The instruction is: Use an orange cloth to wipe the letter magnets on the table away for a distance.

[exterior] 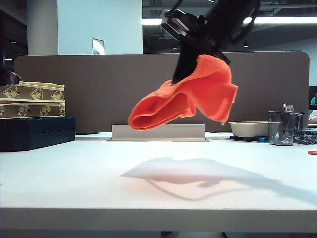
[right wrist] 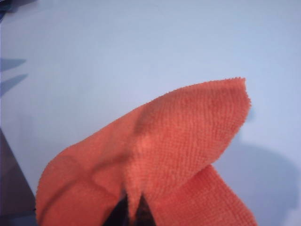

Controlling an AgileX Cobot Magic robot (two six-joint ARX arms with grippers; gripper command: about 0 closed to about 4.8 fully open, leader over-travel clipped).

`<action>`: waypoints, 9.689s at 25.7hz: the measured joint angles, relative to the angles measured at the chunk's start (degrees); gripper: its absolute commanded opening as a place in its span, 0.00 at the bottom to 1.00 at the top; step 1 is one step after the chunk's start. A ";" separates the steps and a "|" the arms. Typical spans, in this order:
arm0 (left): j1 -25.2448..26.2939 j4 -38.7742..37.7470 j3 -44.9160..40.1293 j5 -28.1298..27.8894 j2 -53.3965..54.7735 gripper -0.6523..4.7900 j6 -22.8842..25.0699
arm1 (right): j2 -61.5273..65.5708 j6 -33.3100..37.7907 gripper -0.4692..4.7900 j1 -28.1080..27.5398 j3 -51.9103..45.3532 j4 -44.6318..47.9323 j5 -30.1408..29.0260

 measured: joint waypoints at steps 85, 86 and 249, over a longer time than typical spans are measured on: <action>0.00 -43.19 21.81 -2.58 -27.54 0.24 9.09 | -71.54 -6.95 0.28 5.33 -14.21 -22.88 43.50; 0.00 -43.21 21.81 -2.73 -27.54 0.20 9.14 | -72.57 -6.93 0.24 5.33 -14.27 -23.76 43.50; 0.04 -33.11 -2.71 -14.97 -27.45 0.11 -0.09 | -96.83 11.26 0.08 -31.65 -84.21 47.84 22.73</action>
